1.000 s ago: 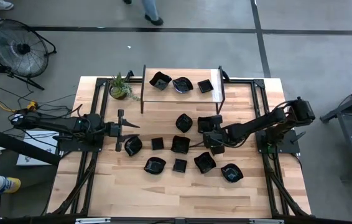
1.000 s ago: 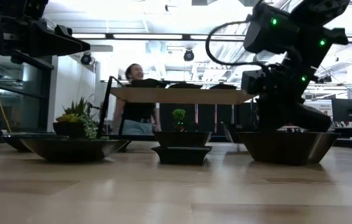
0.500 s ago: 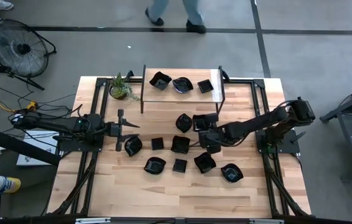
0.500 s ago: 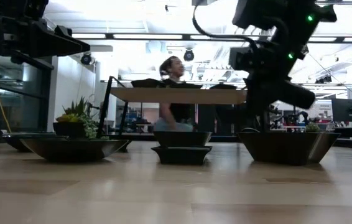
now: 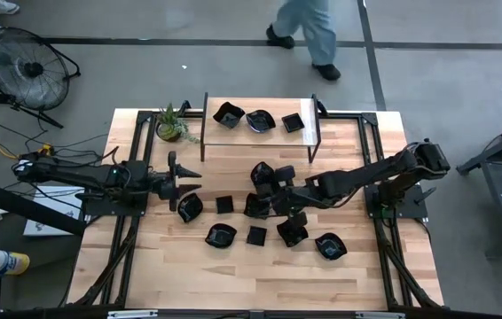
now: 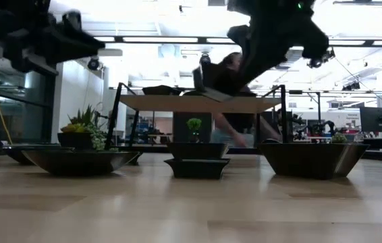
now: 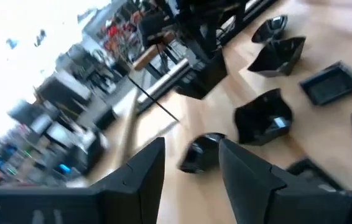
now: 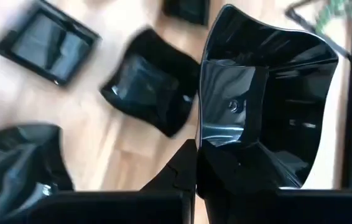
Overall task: Pick & Place Mini shaped plates
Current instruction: Stack the black distorted square plate on top of the black distorted square plate on the shelf
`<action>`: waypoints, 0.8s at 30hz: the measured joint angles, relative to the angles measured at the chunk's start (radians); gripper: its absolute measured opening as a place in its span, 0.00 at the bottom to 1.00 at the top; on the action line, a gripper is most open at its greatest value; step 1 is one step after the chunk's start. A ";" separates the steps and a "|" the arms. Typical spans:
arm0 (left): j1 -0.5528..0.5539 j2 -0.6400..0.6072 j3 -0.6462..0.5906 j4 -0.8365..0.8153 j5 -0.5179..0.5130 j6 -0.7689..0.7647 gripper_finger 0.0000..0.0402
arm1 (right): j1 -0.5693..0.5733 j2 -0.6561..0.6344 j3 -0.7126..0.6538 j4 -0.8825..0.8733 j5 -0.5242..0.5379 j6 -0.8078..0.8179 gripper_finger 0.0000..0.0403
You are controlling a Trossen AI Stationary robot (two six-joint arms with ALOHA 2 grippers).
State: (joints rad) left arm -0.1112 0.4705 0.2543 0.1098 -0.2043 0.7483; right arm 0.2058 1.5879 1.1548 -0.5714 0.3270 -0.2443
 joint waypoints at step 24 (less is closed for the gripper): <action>0.000 0.792 0.593 -0.137 0.011 0.806 0.36 | -0.010 0.000 0.036 0.002 -0.091 -0.026 0.01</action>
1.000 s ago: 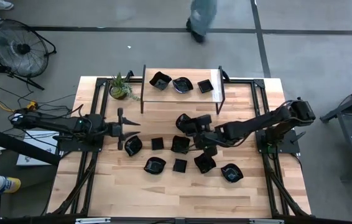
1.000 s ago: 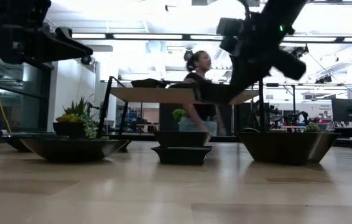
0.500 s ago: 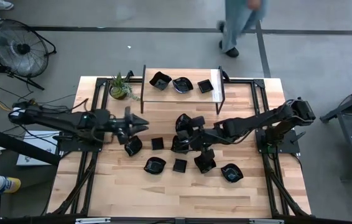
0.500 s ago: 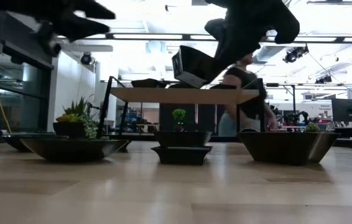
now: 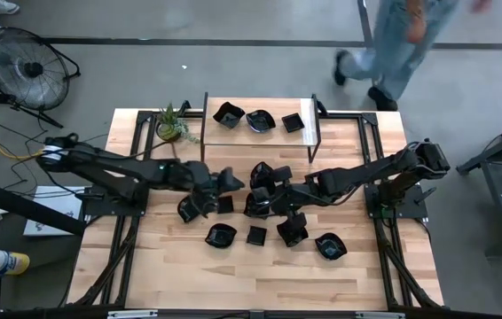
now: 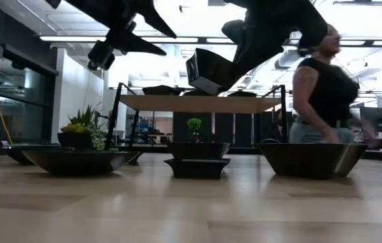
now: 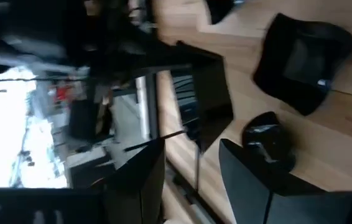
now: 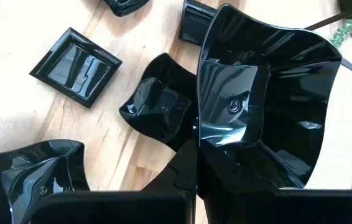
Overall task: Pick & Place Mini shaped plates
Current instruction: Stack the black distorted square plate on top of the black distorted square plate on the shelf
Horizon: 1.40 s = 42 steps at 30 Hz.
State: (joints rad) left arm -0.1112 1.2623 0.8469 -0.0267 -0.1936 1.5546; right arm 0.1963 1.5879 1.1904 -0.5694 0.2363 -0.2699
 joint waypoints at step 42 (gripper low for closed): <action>0.001 0.258 0.201 -0.153 -0.003 0.038 0.28 | 0.001 0.000 0.000 0.008 -0.043 -0.022 0.03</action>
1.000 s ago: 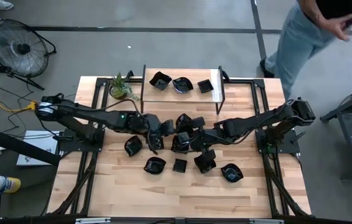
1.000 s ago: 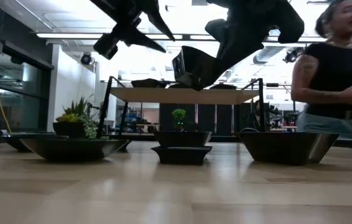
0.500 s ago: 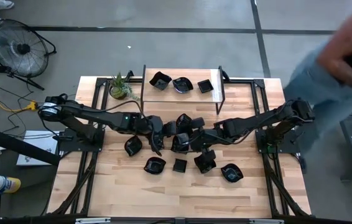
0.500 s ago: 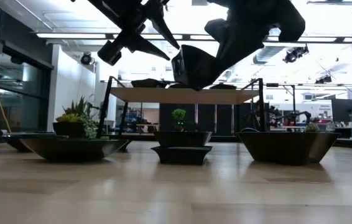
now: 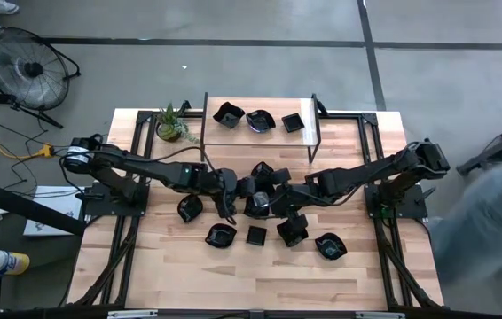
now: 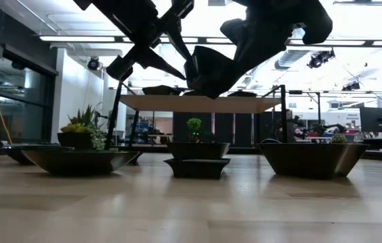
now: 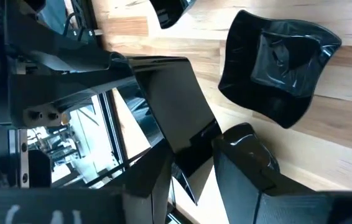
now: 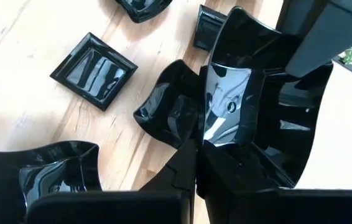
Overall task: Pick & Place Mini shaped plates
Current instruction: Stack the black distorted square plate on top of the black distorted square plate on the shelf
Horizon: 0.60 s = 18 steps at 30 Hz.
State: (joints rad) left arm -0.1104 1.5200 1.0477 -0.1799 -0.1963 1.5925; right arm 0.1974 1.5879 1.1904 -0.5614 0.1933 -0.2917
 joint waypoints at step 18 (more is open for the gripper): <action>-0.001 0.000 0.000 0.005 -0.004 -0.008 0.28 | 0.000 0.000 0.000 -0.003 0.001 -0.001 0.03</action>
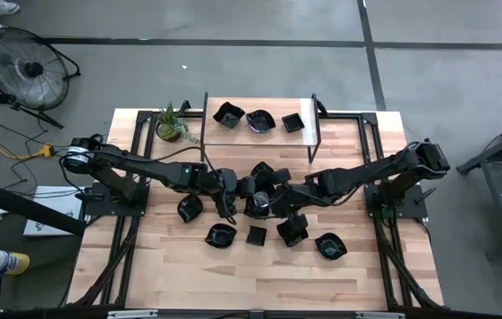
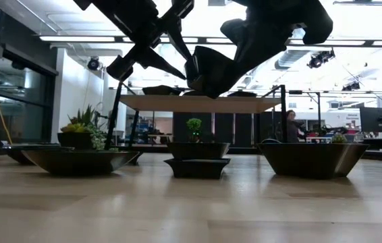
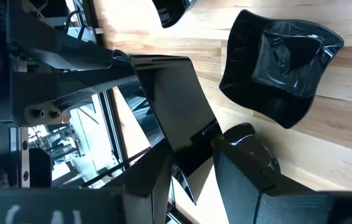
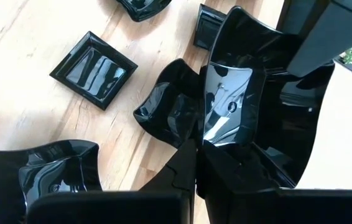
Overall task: Pick & Place Mini shaped plates
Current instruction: Stack the black distorted square plate on top of the black distorted square plate on the shelf
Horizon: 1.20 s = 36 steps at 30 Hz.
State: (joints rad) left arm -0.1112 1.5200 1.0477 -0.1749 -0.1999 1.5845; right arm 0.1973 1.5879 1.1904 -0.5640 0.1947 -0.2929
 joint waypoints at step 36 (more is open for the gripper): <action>-0.001 0.000 -0.001 -0.008 0.003 -0.053 0.00 | 0.001 -0.018 0.000 0.095 0.024 -0.004 0.40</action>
State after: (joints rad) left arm -0.1120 1.5204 1.0470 -0.1829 -0.1971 1.5314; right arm 0.1981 1.5697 1.1904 -0.4691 0.2184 -0.2974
